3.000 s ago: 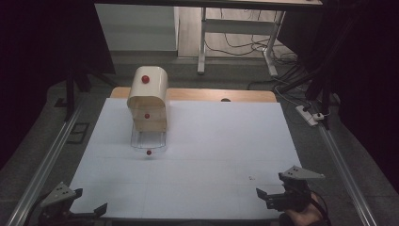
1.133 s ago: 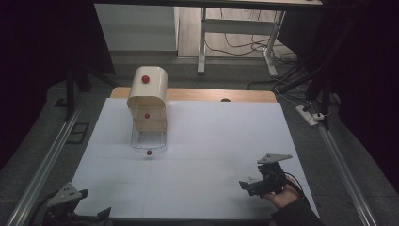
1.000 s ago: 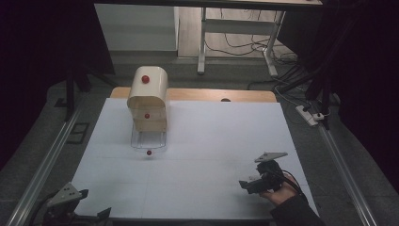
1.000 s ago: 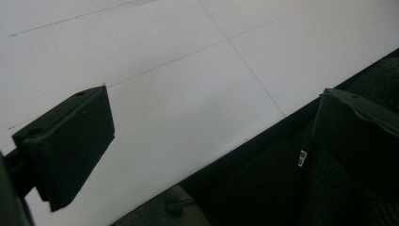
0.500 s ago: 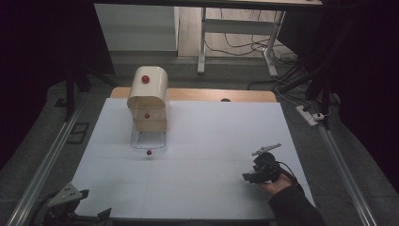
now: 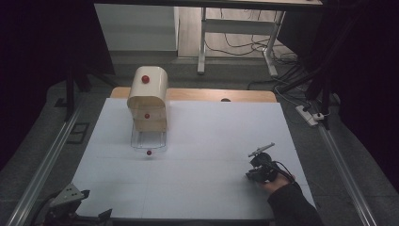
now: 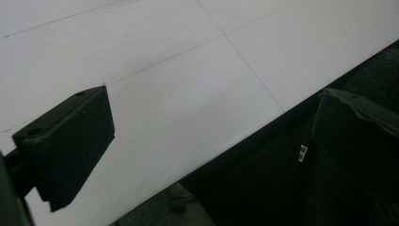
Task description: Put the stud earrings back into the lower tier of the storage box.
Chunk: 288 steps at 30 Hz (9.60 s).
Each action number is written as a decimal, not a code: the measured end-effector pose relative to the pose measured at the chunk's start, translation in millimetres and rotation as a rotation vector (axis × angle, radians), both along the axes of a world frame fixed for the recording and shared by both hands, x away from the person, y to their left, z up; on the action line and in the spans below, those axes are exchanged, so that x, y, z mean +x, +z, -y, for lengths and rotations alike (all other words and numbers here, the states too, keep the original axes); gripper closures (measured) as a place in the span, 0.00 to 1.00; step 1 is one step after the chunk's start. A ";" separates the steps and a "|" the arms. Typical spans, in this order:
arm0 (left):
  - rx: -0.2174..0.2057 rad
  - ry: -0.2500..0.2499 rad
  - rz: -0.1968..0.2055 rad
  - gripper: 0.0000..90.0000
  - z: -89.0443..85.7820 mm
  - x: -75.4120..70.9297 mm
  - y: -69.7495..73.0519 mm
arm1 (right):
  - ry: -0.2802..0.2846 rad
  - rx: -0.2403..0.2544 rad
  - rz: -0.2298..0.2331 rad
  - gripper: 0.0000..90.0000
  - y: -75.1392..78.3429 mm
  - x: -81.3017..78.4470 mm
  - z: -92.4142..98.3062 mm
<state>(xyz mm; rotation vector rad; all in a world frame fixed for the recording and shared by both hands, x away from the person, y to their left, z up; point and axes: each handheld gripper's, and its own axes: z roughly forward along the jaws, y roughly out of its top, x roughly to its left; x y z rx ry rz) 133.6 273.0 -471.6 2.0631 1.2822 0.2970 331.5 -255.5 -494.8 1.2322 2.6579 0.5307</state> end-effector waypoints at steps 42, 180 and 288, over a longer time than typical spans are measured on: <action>-0.078 -0.037 0.016 0.00 -4.7 0.5 0.8 | 0.285 0.320 0.154 0.96 47.9 8.7 -84.1; -0.143 -0.029 0.015 0.00 -7.7 0.8 0.8 | 0.180 0.001 0.060 0.90 -1.9 -4.8 13.0; -0.129 -0.053 0.022 0.00 -7.2 1.6 0.4 | 0.431 0.487 0.237 0.97 34.1 63.7 -235.6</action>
